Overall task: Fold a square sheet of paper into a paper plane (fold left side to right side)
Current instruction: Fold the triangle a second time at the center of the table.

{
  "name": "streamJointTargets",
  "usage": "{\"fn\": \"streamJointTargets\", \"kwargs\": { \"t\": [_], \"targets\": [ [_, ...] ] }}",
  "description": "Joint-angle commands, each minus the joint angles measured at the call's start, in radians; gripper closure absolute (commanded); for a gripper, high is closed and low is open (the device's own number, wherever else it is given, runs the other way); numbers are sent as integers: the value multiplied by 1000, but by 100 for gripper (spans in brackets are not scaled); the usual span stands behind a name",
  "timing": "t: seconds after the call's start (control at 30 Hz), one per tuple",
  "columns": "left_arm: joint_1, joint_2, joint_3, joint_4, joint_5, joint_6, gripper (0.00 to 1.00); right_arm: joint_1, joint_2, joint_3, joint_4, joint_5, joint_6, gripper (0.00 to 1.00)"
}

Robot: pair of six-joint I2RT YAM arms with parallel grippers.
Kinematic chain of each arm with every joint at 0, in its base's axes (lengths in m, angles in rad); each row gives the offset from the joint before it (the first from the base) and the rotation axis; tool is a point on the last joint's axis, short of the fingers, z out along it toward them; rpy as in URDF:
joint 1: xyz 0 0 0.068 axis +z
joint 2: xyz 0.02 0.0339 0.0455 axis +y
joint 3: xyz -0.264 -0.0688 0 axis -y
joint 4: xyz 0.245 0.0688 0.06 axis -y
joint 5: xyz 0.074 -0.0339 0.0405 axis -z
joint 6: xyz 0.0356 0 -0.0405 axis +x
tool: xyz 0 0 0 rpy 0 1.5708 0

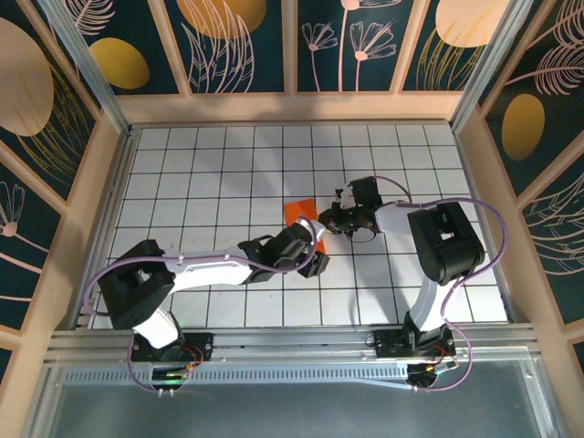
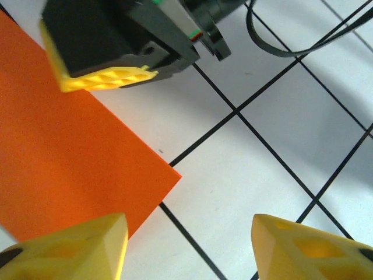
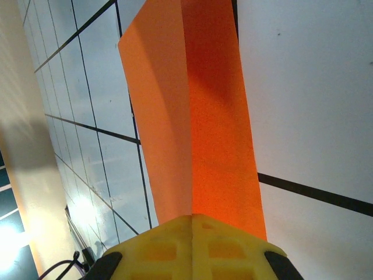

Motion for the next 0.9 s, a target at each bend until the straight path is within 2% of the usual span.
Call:
{"fn": "streamJointTargets", "kwargs": {
  "t": [0.0, 0.2, 0.3, 0.4, 0.5, 0.57, 0.73, 0.8, 0.87],
  "targets": [
    [-32, 65, 73, -98, -133, 55, 40, -5, -28, -5, -12, -1, 9, 100],
    [-52, 194, 193, -208, -288, 73, 36, -1, -26, -2, -11, -4, 10, 100],
    [-52, 228, 227, -229, -343, 79, 33, -1, -27, -4, -10, -6, 11, 100],
    [-52, 254, 248, -238, -368, 86, 35, 0, -28, -4, -9, -5, 12, 100],
    [-53, 259, 255, -237, -370, 90, 45, 1, -27, -4, -11, -1, 11, 100],
    [-52, 250, 247, -227, -363, 87, 55, -2, -29, -4, -13, 2, 8, 100],
    [-52, 197, 213, -180, -346, 55, 89, -2, -43, 17, -41, 27, -23, 100],
    [-45, 178, 206, -170, -328, 43, 98, -3, -62, 28, -52, 40, -47, 95],
    [-28, 157, 197, -158, -282, 29, 100, -7, -88, 37, -65, 52, -75, 87]
  ]
}}
